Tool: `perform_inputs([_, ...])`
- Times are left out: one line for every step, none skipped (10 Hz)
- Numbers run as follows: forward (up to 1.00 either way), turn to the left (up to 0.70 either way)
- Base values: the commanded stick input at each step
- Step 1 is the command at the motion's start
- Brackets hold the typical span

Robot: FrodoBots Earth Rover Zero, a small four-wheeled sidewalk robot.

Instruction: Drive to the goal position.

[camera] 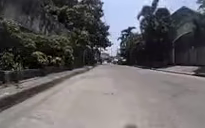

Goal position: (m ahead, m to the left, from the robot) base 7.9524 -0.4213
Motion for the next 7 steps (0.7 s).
perform_inputs([1.0, 0.0])
perform_inputs([1.0, 0.0])
perform_inputs([1.0, 0.0])
perform_inputs([1.0, 0.0])
perform_inputs([1.0, 0.0])
perform_inputs([1.0, 0.0])
perform_inputs([1.0, 0.0])
